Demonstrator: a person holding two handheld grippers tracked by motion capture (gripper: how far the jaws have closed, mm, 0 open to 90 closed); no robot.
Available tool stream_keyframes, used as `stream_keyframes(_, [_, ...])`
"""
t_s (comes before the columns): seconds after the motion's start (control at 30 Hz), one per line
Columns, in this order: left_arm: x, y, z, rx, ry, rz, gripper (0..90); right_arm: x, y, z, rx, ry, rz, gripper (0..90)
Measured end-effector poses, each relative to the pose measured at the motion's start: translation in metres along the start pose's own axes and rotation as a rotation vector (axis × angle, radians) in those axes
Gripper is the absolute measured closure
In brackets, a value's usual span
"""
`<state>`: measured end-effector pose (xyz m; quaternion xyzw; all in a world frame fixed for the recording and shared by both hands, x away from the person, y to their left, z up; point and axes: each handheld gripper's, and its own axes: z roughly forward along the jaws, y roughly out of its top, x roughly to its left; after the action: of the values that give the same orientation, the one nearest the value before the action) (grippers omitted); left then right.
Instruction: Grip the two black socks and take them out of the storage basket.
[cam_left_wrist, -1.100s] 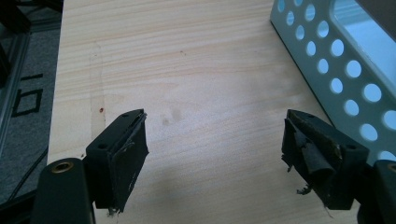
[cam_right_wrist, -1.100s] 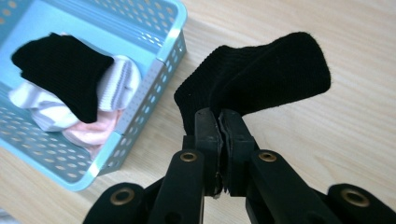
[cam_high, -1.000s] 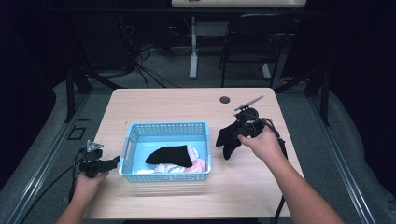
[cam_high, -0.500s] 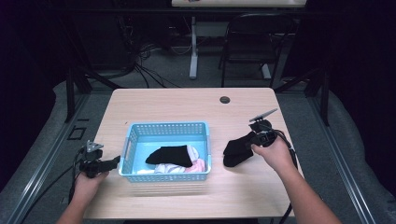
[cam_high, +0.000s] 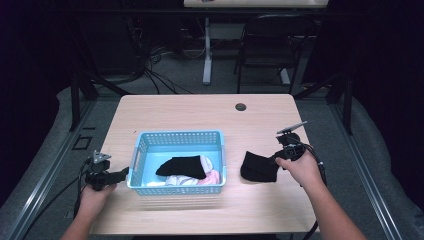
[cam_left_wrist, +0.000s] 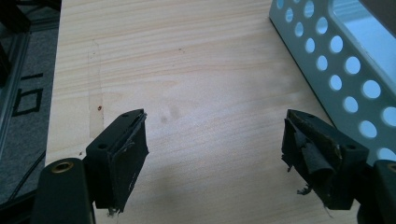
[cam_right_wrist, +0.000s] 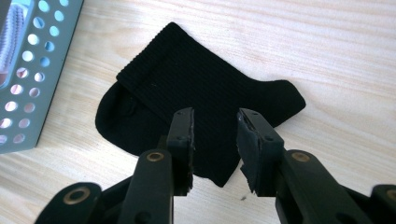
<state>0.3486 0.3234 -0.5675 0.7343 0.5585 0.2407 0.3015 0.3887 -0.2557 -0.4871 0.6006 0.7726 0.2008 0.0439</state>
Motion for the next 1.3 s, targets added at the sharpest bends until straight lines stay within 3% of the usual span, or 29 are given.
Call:
stream_keyframes(0.23, [0.0,0.0,0.0,0.001,-0.003,0.0,22.3,0.009,0.005,-0.004,-0.012,-0.008,-0.033,63.8])
stream_keyframes(0.4, [0.0,0.0,0.0,-0.001,-0.002,0.0,22.3,0.03,0.014,-0.011,-0.027,-0.004,-0.109,60.2])
stream_keyframes(0.6, [0.001,0.0,-0.001,-0.006,-0.005,0.0,22.3,0.062,0.026,-0.022,-0.065,0.028,-0.202,57.4])
stream_keyframes(0.63, [0.001,0.0,-0.001,-0.006,-0.005,0.0,22.3,0.062,0.026,-0.022,-0.065,0.028,-0.202,57.4])
stream_keyframes(0.67, [0.001,0.001,-0.001,-0.005,-0.005,-0.001,22.3,0.074,0.031,-0.024,-0.062,0.041,-0.233,57.7])
stream_keyframes(0.7, [0.001,0.001,-0.001,-0.005,-0.005,-0.001,22.3,0.074,0.031,-0.024,-0.062,0.041,-0.233,57.7])
stream_keyframes(0.73, [0.001,0.001,-0.001,-0.008,-0.005,-0.001,22.3,0.088,0.036,-0.024,-0.065,0.055,-0.255,58.1])
stream_keyframes(0.77, [0.001,0.001,-0.001,-0.008,-0.005,-0.001,22.3,0.088,0.036,-0.024,-0.065,0.055,-0.255,58.1])
stream_keyframes(0.8, [0.001,0.001,-0.002,-0.008,-0.005,0.001,22.3,0.1,0.042,-0.022,-0.067,0.061,-0.291,58.3])
stream_keyframes(0.87, [0.001,0.001,-0.002,-0.008,-0.006,-0.001,22.3,0.113,0.047,-0.019,-0.067,0.068,-0.321,58.5])
stream_keyframes(0.9, [0.001,0.001,-0.002,-0.008,-0.006,-0.001,22.3,0.113,0.047,-0.019,-0.067,0.068,-0.321,58.5])
stream_keyframes(0.93, [0.001,0.001,-0.002,-0.008,-0.006,-0.002,22.3,0.126,0.052,-0.015,-0.068,0.083,-0.342,58.9])
stream_keyframes(0.97, [0.001,0.001,-0.002,-0.008,-0.006,-0.002,22.3,0.126,0.052,-0.015,-0.068,0.083,-0.342,58.9])
stream_keyframes(1.0, [0.001,0.001,-0.002,-0.008,-0.007,-0.002,22.3,0.138,0.056,-0.011,-0.07,0.097,-0.358,59.1])
stream_keyframes(1.13, [0.001,0.001,-0.002,-0.01,-0.006,-0.003,22.3,0.158,0.062,-0.002,-0.063,0.117,-0.382,59.2])
stream_keyframes(1.3, [0.001,0.001,-0.002,-0.012,-0.007,-0.004,22.3,0.172,0.069,0.006,-0.052,0.131,-0.392,59.2])
